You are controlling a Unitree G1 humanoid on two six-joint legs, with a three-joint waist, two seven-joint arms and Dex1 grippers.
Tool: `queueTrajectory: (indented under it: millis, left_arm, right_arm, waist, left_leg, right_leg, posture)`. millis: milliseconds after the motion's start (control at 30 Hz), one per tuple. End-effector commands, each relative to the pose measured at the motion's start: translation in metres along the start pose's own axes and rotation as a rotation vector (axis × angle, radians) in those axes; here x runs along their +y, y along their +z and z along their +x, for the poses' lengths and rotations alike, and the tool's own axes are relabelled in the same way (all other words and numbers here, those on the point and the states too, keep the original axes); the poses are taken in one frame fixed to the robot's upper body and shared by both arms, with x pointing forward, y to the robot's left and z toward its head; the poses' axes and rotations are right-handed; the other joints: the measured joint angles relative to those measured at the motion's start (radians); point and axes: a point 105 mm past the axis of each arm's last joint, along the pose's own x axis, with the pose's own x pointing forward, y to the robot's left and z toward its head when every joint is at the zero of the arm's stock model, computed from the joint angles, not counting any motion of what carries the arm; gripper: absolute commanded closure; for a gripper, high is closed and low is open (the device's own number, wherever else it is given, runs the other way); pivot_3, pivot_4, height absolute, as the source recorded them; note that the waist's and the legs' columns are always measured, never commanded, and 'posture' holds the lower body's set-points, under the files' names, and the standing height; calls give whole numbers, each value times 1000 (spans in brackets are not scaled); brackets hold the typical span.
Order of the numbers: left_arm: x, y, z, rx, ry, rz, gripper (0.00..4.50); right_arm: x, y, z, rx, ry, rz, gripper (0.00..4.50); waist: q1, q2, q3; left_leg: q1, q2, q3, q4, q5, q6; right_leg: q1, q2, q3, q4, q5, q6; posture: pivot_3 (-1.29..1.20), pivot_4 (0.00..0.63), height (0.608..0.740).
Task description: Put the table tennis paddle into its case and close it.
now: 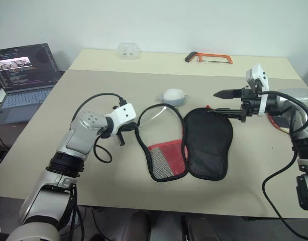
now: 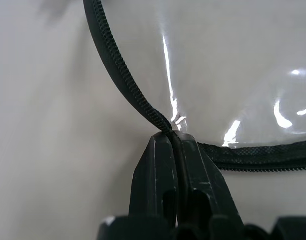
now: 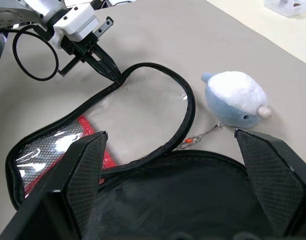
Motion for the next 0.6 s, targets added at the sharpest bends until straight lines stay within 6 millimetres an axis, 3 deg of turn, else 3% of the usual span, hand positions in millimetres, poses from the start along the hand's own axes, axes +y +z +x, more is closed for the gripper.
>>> queueTrajectory:
  millis: [33, 300, 467, 600]
  left_arm:
    - [19, 8, -8, -33, 106, -13, 3515]
    - [20, 12, -14, -49, 107, -22, 716]
    - [22, 30, -39, -143, 67, -54, 716]
    - [15, 51, -67, -250, -33, -86, 716]
  right_arm:
    - [-4, 16, 0, -44, -31, -52, 0]
    - [-14, 15, -4, -34, -104, -36, 0]
    - [-57, 5, -35, 18, -454, 38, 0]
    - [-92, -18, -86, 62, -891, 225, 0]
  waist:
    - [0, 0, 0]
    - [1, 0, 0]
    - [1, 0, 0]
    - [2, 0, 0]
  left_leg:
    - [0, 0, 0, 0, 0, 0]
    - [0, 0, 0, 0, 0, 0]
    - [0, 0, 0, 0, 0, 0]
    - [0, 0, 0, -1, 0, 0]
  right_leg:
    - [0, 0, 0, 0, 0, 0]
    - [0, 0, 0, 0, 0, 0]
    - [0, 0, 0, 0, 0, 0]
    - [0, 0, 0, 0, 0, 0]
  posture:
    - [0, 150, 740]
    - [0, 150, 740]
    - [0, 150, 740]
    - [0, 150, 740]
